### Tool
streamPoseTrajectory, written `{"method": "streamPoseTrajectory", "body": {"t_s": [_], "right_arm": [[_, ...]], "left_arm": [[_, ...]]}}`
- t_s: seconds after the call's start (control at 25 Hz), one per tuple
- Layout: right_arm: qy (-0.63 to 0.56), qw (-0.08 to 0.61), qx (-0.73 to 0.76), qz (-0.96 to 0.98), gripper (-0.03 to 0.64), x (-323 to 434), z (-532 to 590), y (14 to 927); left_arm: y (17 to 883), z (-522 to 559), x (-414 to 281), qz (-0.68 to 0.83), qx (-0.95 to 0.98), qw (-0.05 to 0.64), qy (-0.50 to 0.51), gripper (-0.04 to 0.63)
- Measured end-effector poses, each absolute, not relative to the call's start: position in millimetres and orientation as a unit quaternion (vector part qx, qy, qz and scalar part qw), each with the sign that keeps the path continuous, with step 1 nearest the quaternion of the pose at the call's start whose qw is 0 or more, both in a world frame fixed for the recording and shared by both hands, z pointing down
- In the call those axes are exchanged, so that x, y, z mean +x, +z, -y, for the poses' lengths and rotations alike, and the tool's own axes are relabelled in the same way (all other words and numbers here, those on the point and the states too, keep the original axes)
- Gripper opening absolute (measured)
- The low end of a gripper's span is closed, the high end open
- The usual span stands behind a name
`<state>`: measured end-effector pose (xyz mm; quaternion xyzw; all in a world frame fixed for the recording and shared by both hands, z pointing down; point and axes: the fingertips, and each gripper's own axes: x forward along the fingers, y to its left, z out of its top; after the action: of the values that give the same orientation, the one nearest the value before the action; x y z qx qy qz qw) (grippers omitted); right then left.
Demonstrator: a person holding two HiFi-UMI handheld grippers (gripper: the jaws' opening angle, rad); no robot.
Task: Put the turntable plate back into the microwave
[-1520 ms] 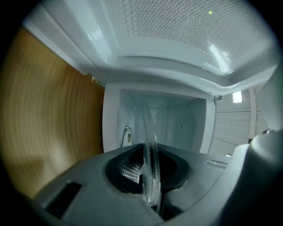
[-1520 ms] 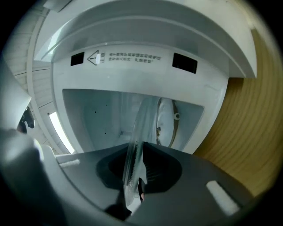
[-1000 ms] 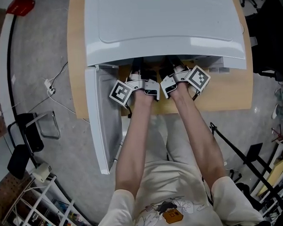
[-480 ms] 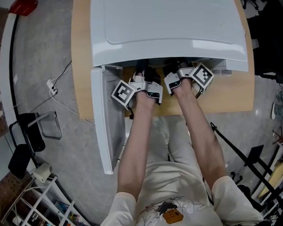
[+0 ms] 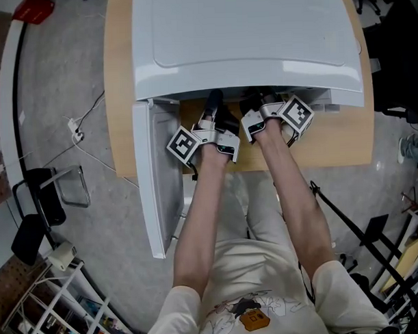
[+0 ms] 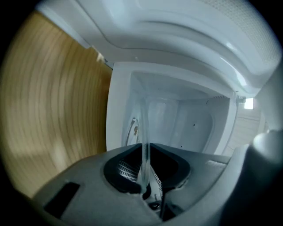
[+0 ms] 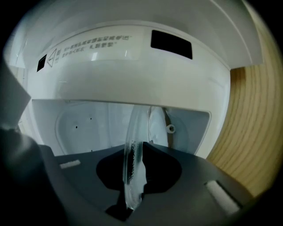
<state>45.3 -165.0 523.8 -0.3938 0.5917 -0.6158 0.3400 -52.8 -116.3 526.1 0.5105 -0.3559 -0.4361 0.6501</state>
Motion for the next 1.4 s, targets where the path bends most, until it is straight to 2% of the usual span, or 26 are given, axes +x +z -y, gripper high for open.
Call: {"method": "streamPoseTrajectory", "body": {"t_s": [0.16,0.36,0.64,0.68,0.72,0.88,1.4], "right_arm": [[-0.618,0.334,-0.391,-0.595,0.037,45,161,529],[-0.622,0.314,-0.368,-0.615,0.104,37,141,523],[-0.631,0.289,-0.348,-0.63,0.104,22,116,528],[-0.629,0.28,-0.348,-0.636,0.095,19,117,528],[-0.628,0.271,-0.349,-0.641,0.058,15,118,528],[-0.646,0.255,-0.361,-0.622,0.051,14,113,540],[-0.647,0.222,-0.328,-0.652,0.049,28,119,535]], "left_arm": [[529,117,-55,0.365,0.513,0.649,-0.427,0.047],[532,119,-57,0.377,0.511,0.646,-0.424,0.044],[531,131,-56,0.383,0.524,0.642,-0.407,0.041],[533,131,-57,0.388,0.526,0.642,-0.401,0.041],[535,130,-58,0.394,0.528,0.641,-0.394,0.04],[548,122,-61,0.417,0.526,0.642,-0.371,0.041],[544,104,-36,0.401,0.509,0.651,-0.395,0.047]]}}
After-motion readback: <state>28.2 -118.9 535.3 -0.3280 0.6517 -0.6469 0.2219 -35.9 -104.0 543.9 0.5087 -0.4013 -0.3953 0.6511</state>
